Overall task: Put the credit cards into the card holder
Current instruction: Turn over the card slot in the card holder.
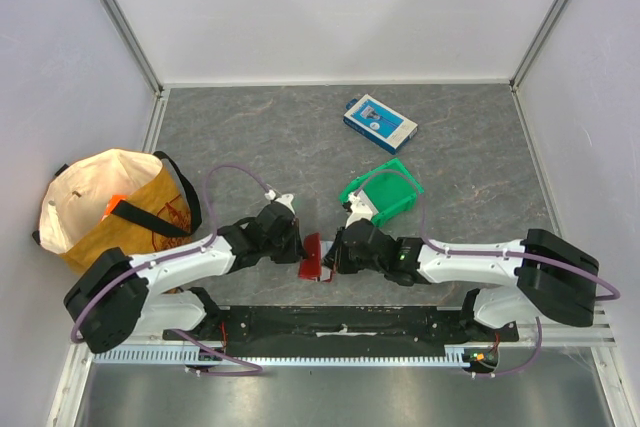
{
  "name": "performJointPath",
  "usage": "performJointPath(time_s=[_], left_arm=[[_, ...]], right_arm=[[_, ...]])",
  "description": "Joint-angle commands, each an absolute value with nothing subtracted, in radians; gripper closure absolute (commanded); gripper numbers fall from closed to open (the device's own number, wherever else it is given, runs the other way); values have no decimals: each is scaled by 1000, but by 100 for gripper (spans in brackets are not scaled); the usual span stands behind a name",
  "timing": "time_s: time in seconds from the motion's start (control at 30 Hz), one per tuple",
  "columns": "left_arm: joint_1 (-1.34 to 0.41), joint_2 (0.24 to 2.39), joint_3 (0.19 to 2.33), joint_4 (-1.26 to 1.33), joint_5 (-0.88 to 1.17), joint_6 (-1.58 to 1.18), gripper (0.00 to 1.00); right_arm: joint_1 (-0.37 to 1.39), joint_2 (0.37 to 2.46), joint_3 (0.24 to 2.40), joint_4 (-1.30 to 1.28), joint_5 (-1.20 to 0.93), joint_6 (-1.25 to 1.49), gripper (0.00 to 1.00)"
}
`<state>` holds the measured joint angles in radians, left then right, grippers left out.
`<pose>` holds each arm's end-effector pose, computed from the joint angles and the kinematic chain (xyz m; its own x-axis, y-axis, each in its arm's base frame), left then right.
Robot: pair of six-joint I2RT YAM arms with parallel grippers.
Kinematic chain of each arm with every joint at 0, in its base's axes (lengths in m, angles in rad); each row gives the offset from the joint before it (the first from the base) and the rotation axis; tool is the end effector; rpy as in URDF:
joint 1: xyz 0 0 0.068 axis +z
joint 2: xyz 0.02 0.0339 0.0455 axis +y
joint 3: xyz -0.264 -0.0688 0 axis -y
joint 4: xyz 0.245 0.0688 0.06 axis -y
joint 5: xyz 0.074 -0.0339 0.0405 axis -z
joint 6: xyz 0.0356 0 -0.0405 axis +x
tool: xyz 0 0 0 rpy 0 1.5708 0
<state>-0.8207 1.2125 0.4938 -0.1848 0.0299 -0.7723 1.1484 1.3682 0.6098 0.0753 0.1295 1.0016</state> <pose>0.1486 -0.1611 0.1585 -0.9027 -0.0544 -0.4269 0.1592 0.8794 -0.4487 0.1152 0.2451 0.1782 -0.8667 0.1091 -0.4867 -0.2474 0.7533 0.6094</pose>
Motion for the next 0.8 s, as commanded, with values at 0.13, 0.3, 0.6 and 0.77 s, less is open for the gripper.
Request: performJointPath(time_s=[0.13,0.3,0.6,0.77], left_arm=[[-824,1074,549,-226,-45,-779,56],[-824,1039,564,-224,-54,-784,37],[-822,1108,630,-253,-78,-792,34],[-825,1075,614,-296,-118,-804,34]], right_arm=[[1160,1405,672,106,146,989,100],[1160,1397,672,103,161,988,100],[1160,1439,689,124,120,983,100],[1160,1443,681,156,106,994,100]])
